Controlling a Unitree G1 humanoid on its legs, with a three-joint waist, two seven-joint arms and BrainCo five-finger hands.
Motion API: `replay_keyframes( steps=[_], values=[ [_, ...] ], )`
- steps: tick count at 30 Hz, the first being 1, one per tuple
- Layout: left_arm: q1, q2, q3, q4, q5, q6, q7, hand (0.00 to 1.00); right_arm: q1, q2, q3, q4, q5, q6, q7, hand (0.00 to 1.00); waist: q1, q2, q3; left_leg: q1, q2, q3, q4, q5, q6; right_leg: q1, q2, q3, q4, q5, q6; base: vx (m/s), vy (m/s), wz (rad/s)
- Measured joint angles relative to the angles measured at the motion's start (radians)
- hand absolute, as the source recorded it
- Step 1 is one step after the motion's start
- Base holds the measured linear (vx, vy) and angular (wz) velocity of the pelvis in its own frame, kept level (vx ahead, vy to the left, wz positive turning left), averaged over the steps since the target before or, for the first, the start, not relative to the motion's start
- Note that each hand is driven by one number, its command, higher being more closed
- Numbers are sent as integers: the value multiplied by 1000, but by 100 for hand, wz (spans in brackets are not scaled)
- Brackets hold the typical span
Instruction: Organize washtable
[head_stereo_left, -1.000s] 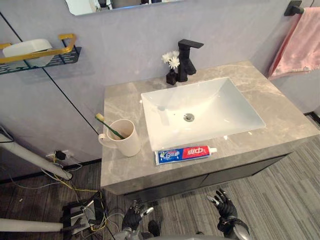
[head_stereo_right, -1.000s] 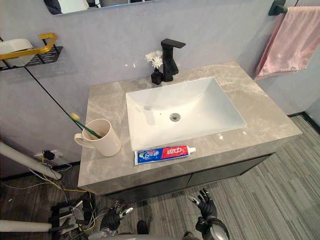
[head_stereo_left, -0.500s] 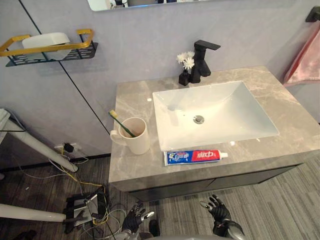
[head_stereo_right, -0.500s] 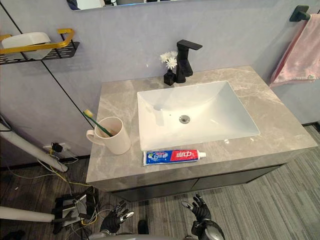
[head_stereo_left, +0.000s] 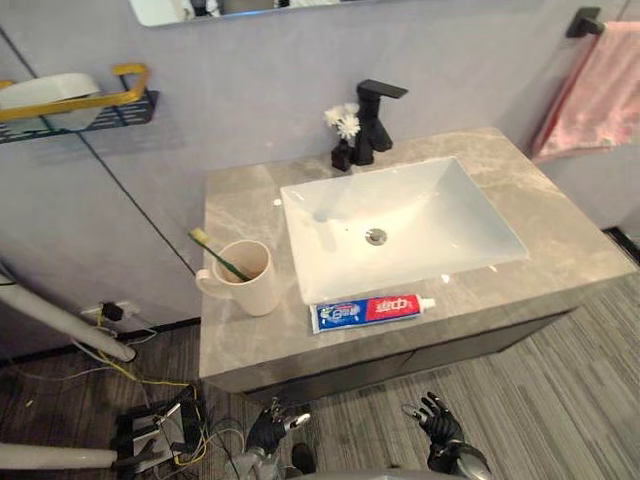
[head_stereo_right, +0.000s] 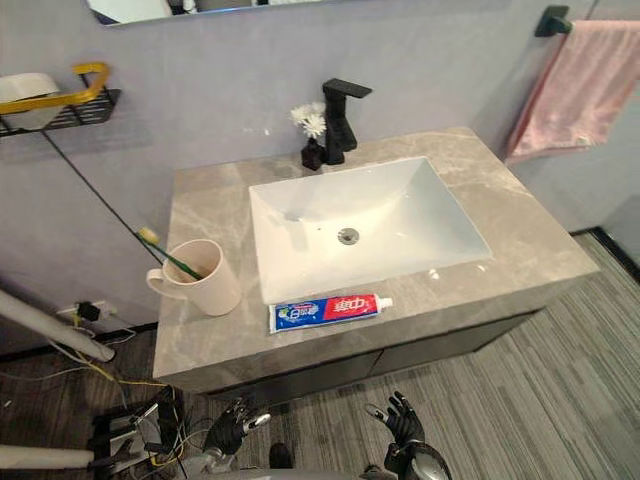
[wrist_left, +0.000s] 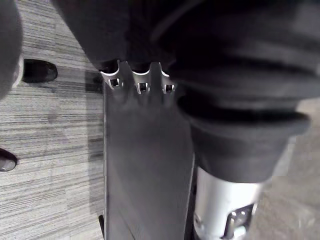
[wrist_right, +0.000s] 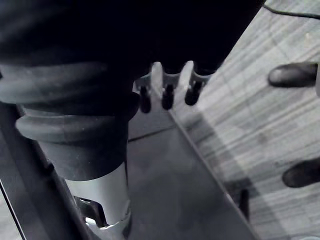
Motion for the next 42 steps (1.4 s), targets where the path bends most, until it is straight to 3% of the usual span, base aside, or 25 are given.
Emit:
replay_keyframes(
  steps=[3,4,6,7,8,9,10,11,12,13,14,16,21,28,33,34,41,42],
  values=[
    [-47,-10,-7,-48,-1,-3,6,0,-11,1,-29,-45,52,-2,-11,0,4,2,26,-78,-15,-110,6,70,12,5,-1,-136,8,-2,-4,-64,-31,152],
    [-61,-15,-6,-102,-4,-16,23,0,-38,-5,-38,-57,94,-8,-20,0,18,11,60,-132,-17,-201,56,83,7,13,2,-226,27,-14,-23,-112,-24,176],
    [-62,-16,-8,-112,-5,-23,28,0,-63,-22,-37,-57,107,-12,-20,0,43,19,77,-167,-18,-233,97,94,3,11,9,-267,58,-26,-40,-190,-12,135],
    [-51,-7,-12,-124,-4,-25,41,0,-71,-27,-36,-75,111,-13,-23,0,65,16,84,-173,-27,-251,101,107,-14,19,-12,-308,68,-36,-54,-215,32,96],
    [-39,2,-12,-128,-4,-26,41,0,-71,-21,-44,-65,121,-11,-29,0,68,9,88,-175,-30,-218,136,78,2,29,-22,-332,68,-48,-44,-144,50,96],
    [-13,-1,-9,-127,-4,-22,41,0,-61,-23,-48,-65,123,-12,-24,0,64,6,98,-175,-21,-151,244,-16,34,37,-39,-355,79,-49,-39,-45,46,47],
    [-2,-4,-10,-127,-4,-22,39,0,-61,-23,-50,-67,123,-13,-19,0,59,7,98,-168,-19,-129,291,-54,38,37,-52,-361,88,-50,-37,15,87,52],
    [10,-15,-7,-127,-4,-22,38,0,-47,-20,-51,-74,123,-13,-17,0,48,12,98,-140,-16,-112,344,-118,12,38,-74,-372,96,-48,-30,31,123,34],
    [10,-23,-7,-127,-4,-22,38,0,-40,-20,-51,-77,123,-14,-16,0,48,19,97,-128,-14,-116,341,-138,5,38,-80,-370,104,-47,-26,13,175,30],
    [9,-37,-6,-127,-3,-23,37,0,-24,-30,-59,-78,123,-14,-14,0,51,44,95,-108,-6,-131,297,-167,13,21,-78,-364,130,-47,-15,-34,143,9],
    [6,-36,-5,-124,-2,-23,36,0,-24,-25,-61,-75,123,-13,-14,0,53,47,97,-103,-13,-129,279,-163,29,14,-86,-355,142,-47,-10,-96,170,3],
    [2,-16,-7,-124,0,-24,36,0,-13,6,-59,-79,123,-10,3,0,53,23,94,-97,-39,-132,224,-137,32,-16,-91,-305,142,-37,4,-117,144,0],
    [-6,4,-16,-124,0,-24,18,0,-2,8,-90,-79,102,-4,-1,0,40,31,88,-30,-76,-89,31,-32,63,-77,-106,-201,142,6,3,-51,99,-19],
    [-46,28,-42,-104,2,-22,15,0,-3,20,-103,-113,99,0,-17,0,13,22,93,-8,-79,-5,35,-36,83,-126,-107,-36,195,9,4,13,24,-35],
    [-45,19,-12,-120,1,-22,15,0,-6,18,-99,-160,71,-3,-14,0,17,17,85,-6,-59,43,56,-61,73,-122,-82,-13,141,11,4,-14,-45,-42],
    [-12,21,26,-150,-3,-27,15,0,-3,18,-96,-170,23,-4,-18,0,31,-7,36,-24,-33,94,23,-50,55,-115,-28,20,-4,88,-5,95,-117,-68],
    [-25,17,22,-149,-23,-35,15,0,16,24,-93,-196,13,-6,-18,0,27,0,19,17,-31,93,9,-48,50,-66,-15,24,-40,98,-4,98,-28,-9],
    [-30,1,-2,-87,-39,-37,16,0,15,29,-19,-182,11,-9,-17,0,26,-1,-11,49,-34,70,-2,-53,43,-8,-4,3,-97,106,2,36,-3,4]
  ],
)
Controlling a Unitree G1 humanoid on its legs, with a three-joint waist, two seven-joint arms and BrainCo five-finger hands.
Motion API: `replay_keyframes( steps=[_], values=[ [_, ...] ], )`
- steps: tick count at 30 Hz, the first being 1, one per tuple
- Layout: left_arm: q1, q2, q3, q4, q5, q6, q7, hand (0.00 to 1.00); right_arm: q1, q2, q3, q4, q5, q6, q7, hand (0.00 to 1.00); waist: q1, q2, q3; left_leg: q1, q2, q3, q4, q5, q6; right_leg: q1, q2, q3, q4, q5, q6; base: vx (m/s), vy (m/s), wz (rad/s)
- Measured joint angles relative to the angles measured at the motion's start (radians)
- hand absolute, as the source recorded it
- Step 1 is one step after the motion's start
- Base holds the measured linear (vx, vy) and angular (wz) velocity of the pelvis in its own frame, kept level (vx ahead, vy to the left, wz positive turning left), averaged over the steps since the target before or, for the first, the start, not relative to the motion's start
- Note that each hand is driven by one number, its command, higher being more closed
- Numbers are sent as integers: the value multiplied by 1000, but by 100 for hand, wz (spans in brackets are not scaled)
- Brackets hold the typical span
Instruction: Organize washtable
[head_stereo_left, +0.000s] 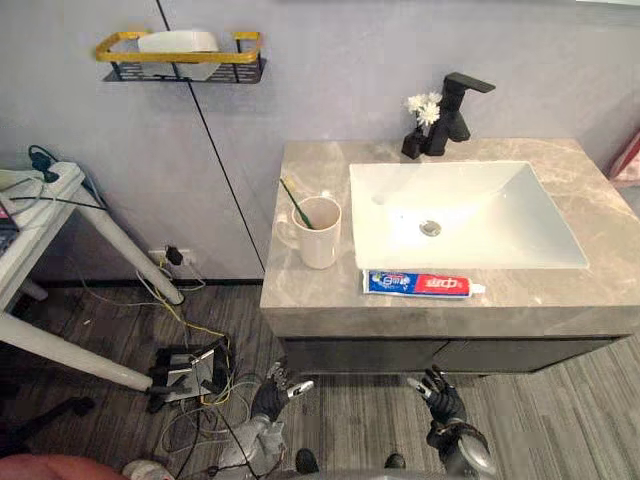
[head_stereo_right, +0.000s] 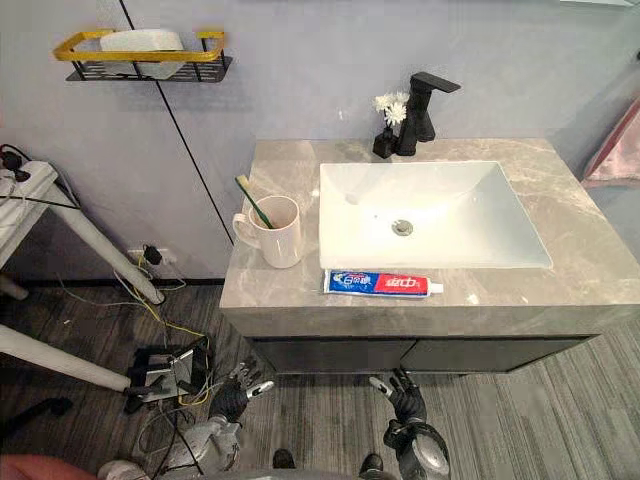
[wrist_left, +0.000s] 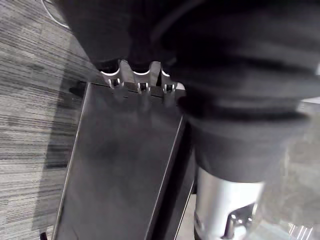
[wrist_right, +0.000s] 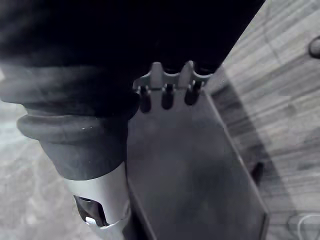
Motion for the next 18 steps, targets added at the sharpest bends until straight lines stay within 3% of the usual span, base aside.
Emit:
replay_keyframes(
  steps=[10,15,18],
  values=[
    [-7,0,4,1,0,0,3,0,1,3,-55,29,13,-1,0,0,-2,-4,0,-4,1,4,0,0,0,-5,0,4,0,0,0,0,0,0],
    [-26,2,36,-2,0,0,4,0,-8,-2,-341,19,53,-2,-21,0,-6,-8,3,-11,1,8,0,-1,-1,-14,1,9,0,0,0,0,0,-1],
    [-22,8,78,-5,1,-3,4,0,-24,-52,-521,-46,53,-15,-65,0,-18,-7,3,-24,1,9,5,0,0,-27,1,13,0,2,-1,7,2,-4]
  ],
)
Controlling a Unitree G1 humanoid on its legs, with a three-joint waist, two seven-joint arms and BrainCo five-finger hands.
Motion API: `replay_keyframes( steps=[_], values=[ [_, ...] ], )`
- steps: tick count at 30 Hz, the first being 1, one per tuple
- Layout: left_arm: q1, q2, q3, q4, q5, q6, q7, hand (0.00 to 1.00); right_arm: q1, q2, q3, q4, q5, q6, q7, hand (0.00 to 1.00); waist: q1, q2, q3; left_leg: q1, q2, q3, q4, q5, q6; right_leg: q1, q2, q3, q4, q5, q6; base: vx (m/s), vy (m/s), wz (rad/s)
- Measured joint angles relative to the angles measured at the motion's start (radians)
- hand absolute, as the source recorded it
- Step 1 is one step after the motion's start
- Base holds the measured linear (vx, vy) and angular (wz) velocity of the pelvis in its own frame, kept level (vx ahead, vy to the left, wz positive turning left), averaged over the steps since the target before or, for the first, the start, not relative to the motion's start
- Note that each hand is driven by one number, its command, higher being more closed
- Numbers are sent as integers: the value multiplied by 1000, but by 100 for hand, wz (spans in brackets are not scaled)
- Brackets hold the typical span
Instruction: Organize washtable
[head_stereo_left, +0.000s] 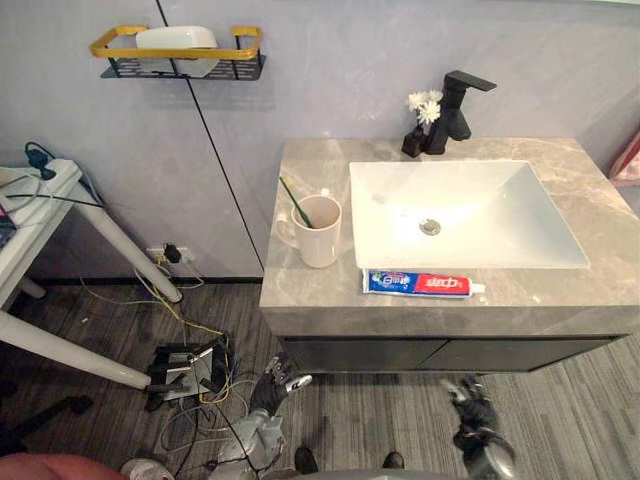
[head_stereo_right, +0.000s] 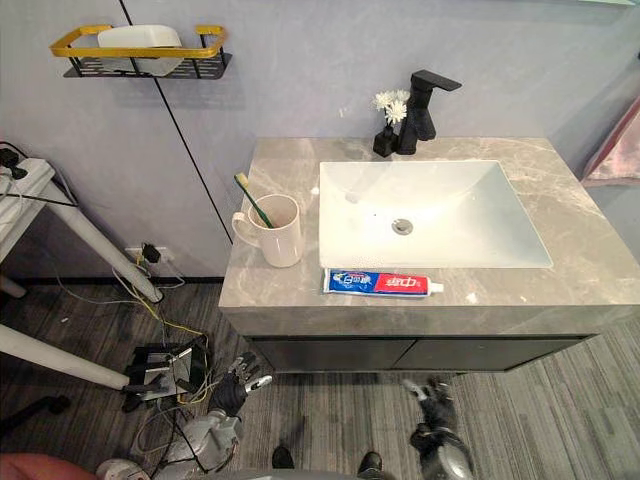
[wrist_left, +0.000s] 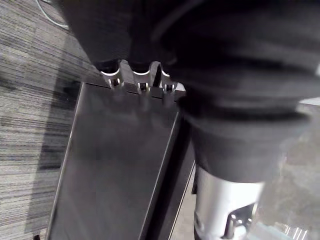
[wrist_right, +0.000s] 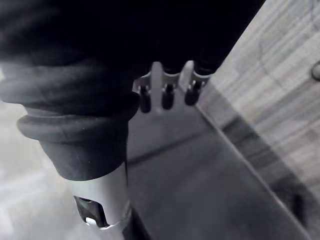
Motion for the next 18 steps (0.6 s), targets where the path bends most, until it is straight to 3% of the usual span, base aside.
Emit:
replay_keyframes(
  steps=[5,12,18],
  values=[
    [-6,10,7,-6,2,-5,-4,0,-13,-70,-118,-144,-3,-36,-37,0,-13,1,-1,-7,2,0,1,-1,-1,-15,2,4,5,0,0,4,-3,-3],
    [-3,9,4,-16,2,-7,-27,0,-101,-149,-121,-285,-53,-39,-59,0,-11,3,1,-15,-4,-17,1,0,0,-17,0,-9,7,0,1,-6,1,6],
    [0,-17,-10,-16,1,-7,-36,0,-223,-375,21,-413,-81,-50,-41,0,-8,0,2,-35,-6,-32,2,2,3,-31,-10,-18,22,0,1,1,19,6]
  ],
)
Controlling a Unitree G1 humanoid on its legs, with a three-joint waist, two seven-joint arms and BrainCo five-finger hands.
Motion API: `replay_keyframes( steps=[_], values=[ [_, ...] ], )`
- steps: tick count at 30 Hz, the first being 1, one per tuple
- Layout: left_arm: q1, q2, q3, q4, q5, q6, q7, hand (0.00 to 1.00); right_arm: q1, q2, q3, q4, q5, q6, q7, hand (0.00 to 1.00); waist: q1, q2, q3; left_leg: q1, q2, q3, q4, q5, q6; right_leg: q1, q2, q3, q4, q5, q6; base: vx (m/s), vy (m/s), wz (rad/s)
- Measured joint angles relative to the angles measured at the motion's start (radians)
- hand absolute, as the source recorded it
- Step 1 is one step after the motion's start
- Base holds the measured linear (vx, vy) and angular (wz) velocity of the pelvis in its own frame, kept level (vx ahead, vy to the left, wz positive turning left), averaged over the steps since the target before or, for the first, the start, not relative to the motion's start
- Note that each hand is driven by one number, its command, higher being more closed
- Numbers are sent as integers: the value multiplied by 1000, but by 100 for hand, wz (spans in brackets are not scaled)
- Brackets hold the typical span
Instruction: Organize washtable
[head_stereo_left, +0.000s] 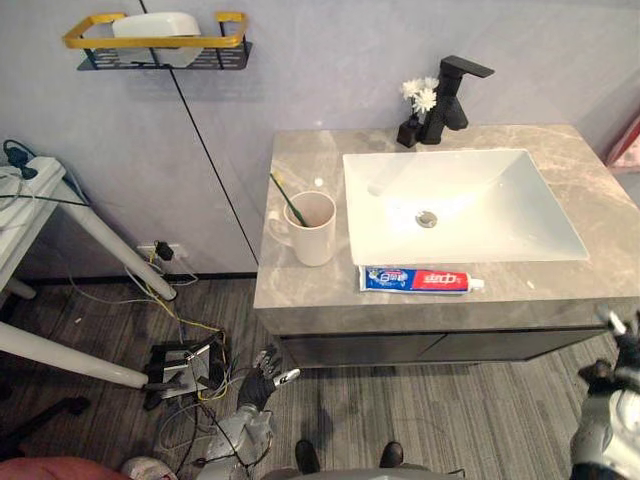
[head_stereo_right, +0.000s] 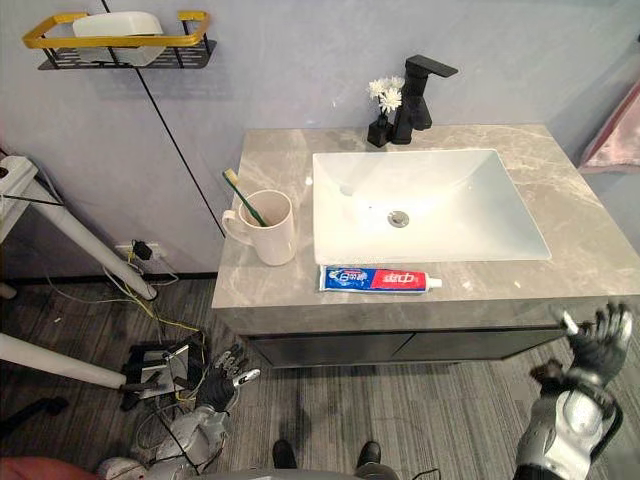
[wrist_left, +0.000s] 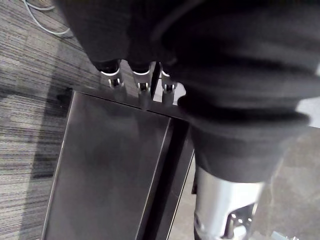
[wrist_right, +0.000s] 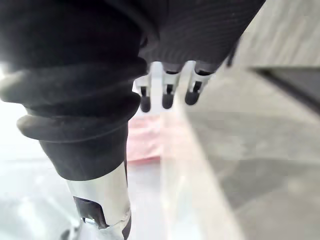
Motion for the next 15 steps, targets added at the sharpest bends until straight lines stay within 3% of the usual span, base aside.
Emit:
replay_keyframes(
  steps=[6,15],
  values=[
    [5,-16,-5,0,-2,0,-15,0,-81,-188,232,-42,-21,-14,92,0,14,-8,4,-4,-1,-15,0,2,3,3,-2,-14,3,0,0,-3,5,7],
    [48,-8,-25,-2,-2,0,-46,0,-136,-349,459,-66,-51,-7,228,0,27,-30,8,-11,-5,-41,0,7,10,8,-7,-38,9,0,0,-10,8,9]
  ],
)
